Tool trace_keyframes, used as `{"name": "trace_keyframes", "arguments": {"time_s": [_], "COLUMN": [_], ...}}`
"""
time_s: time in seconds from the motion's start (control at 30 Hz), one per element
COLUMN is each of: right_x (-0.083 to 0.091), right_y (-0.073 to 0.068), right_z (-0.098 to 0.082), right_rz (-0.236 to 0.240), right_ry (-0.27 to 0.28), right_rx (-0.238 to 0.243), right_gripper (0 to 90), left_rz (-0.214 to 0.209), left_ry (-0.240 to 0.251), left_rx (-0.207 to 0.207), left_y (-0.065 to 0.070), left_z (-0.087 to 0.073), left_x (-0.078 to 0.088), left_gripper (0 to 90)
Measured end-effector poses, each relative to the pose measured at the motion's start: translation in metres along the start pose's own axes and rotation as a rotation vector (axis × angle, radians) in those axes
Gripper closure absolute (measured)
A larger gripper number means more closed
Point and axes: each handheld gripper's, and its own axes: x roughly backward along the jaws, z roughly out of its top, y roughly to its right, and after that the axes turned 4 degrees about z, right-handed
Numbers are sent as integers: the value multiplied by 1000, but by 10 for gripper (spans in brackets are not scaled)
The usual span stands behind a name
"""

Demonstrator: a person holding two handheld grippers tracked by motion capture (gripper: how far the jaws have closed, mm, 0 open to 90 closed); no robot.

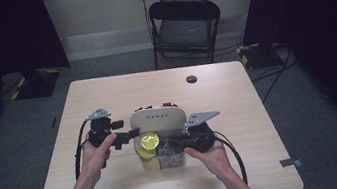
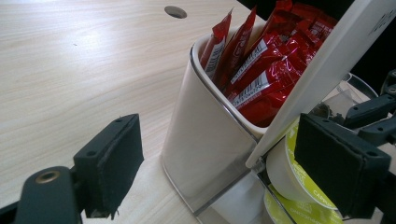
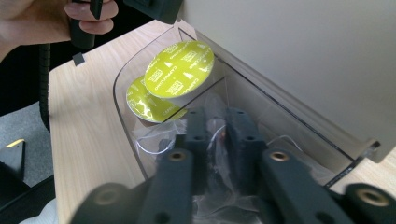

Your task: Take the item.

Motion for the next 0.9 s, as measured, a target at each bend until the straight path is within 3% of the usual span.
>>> {"name": "trace_keyframes", "arguments": {"time_s": [0.17, 0.9], "right_x": [1, 15], "right_y": [0, -1], "right_z": [0, 3], "right_rz": [10, 27], "right_ry": [4, 67], "right_rx": [-7, -33], "right_gripper": [900, 900], "left_rz": [1, -5], "left_ry": [0, -1], "left_rx": [1, 5], "left_y": [0, -1], "left_z": [0, 0], "left_x": [0, 0], "left_gripper": [151, 149]}}
